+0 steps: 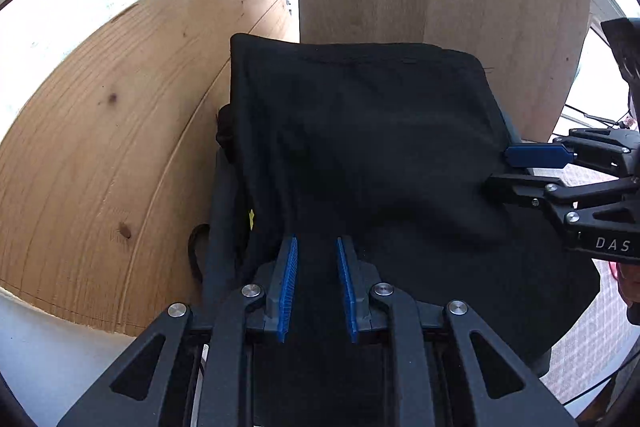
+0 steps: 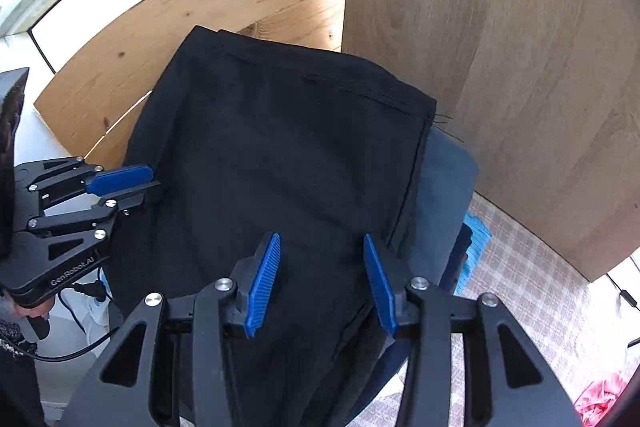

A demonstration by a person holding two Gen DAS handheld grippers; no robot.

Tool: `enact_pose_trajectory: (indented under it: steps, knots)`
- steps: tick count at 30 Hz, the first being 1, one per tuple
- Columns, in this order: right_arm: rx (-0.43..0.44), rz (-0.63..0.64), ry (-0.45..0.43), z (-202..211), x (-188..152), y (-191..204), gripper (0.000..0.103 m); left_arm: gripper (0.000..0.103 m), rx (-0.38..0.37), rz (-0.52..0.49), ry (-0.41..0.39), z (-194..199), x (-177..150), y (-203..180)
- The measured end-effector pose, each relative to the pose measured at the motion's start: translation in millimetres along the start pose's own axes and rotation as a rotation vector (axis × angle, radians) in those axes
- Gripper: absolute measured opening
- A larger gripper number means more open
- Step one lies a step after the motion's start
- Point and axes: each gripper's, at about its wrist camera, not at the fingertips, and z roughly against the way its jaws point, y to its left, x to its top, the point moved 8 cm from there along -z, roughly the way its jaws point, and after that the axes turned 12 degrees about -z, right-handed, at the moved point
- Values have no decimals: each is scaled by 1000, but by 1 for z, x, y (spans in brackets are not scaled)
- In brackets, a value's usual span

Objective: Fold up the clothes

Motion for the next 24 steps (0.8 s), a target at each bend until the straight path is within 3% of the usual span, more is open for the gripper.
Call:
enact_pose_trajectory:
  steps: [4,6,7,12,18,24]
  knots:
    - [24,-82,-80,47,-9,-9,45,22,31,-9,-74,41,3,-9]
    - [-5,-104,-120,72,-19,-15,57,42,41,-20,-116,64,0,-21]
    - [-28,-124,-140,85,-29,-22,62,45,39,-21,-135,74,-4,-28]
    - [-102,-218,-171,124,-84,-47,63,61,-2,-7,-167,100,-35,-58]
    - [-208,-324,-182,158,-141,-90,63,63,54,50,-123,116,-80,-89]
    - [-207,-333,-179,196,-199,-117,63,64,109,94,-125,168,-143,-132]
